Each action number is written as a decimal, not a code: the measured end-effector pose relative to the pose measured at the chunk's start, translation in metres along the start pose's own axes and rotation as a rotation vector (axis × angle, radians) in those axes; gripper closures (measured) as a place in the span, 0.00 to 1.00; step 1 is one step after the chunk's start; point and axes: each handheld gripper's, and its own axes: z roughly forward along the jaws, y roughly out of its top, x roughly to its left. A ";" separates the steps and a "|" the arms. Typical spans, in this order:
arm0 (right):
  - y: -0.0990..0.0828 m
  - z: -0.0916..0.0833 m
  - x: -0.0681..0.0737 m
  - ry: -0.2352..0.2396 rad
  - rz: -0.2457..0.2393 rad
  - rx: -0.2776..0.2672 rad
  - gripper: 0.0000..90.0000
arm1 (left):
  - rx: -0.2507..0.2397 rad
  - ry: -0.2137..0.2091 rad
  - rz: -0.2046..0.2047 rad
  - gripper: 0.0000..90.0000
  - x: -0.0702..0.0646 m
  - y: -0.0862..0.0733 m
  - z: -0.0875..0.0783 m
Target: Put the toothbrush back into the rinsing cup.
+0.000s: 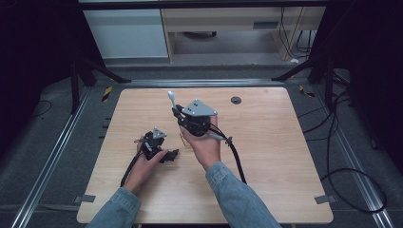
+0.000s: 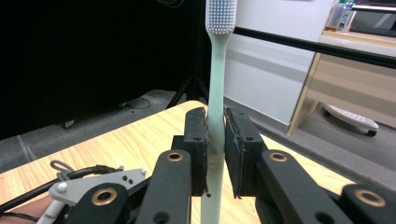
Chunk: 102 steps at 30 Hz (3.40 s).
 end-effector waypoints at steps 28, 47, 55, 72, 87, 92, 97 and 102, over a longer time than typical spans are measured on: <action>-0.022 0.009 -0.001 -0.004 -0.014 0.014 0.88 | 0.003 -0.002 0.007 0.00 0.000 0.000 0.000; -0.046 0.011 -0.001 -0.004 0.014 0.013 0.88 | 0.005 0.000 0.013 0.00 0.001 0.000 0.000; -0.061 0.013 -0.001 -0.009 0.038 0.016 0.88 | 0.007 -0.001 0.015 0.00 0.001 0.000 0.000; -0.075 0.011 -0.002 -0.014 0.048 0.011 0.88 | 0.005 -0.002 0.011 0.00 0.001 0.000 0.000; -0.084 0.013 -0.001 -0.014 0.053 -0.004 0.88 | 0.005 -0.002 0.012 0.00 0.001 0.000 0.000; -0.086 0.012 -0.001 -0.014 0.051 -0.012 0.88 | 0.006 -0.001 0.013 0.00 0.001 0.000 0.000; -0.087 0.012 -0.001 -0.019 0.049 -0.019 0.88 | 0.005 -0.002 0.010 0.00 0.001 0.000 0.000; -0.090 0.012 0.001 -0.024 0.047 -0.036 0.88 | 0.005 -0.003 0.011 0.00 0.001 0.000 0.000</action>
